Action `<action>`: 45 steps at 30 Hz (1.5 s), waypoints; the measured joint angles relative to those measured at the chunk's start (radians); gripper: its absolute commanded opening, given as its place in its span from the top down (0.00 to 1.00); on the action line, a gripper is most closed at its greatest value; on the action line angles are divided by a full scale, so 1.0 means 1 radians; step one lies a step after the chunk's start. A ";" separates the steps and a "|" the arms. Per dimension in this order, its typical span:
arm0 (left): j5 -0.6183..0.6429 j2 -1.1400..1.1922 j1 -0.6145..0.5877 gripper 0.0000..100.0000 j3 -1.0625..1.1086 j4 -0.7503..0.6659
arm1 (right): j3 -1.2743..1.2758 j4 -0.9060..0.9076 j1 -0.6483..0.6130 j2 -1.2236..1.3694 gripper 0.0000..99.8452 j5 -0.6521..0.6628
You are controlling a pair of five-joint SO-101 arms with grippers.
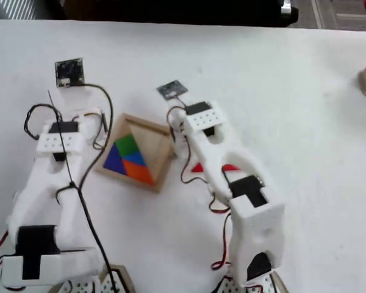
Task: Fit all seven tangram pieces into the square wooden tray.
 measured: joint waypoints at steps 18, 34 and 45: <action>0.003 0.000 -0.009 0.98 0.000 -0.020 | -0.018 0.118 0.258 -0.100 0.98 -0.089; -0.192 0.009 0.308 0.97 0.055 -0.020 | -0.018 0.103 0.302 -0.101 0.98 -0.109; -0.238 0.124 0.460 0.85 -0.074 0.011 | -0.018 0.077 0.367 -0.101 0.98 -0.135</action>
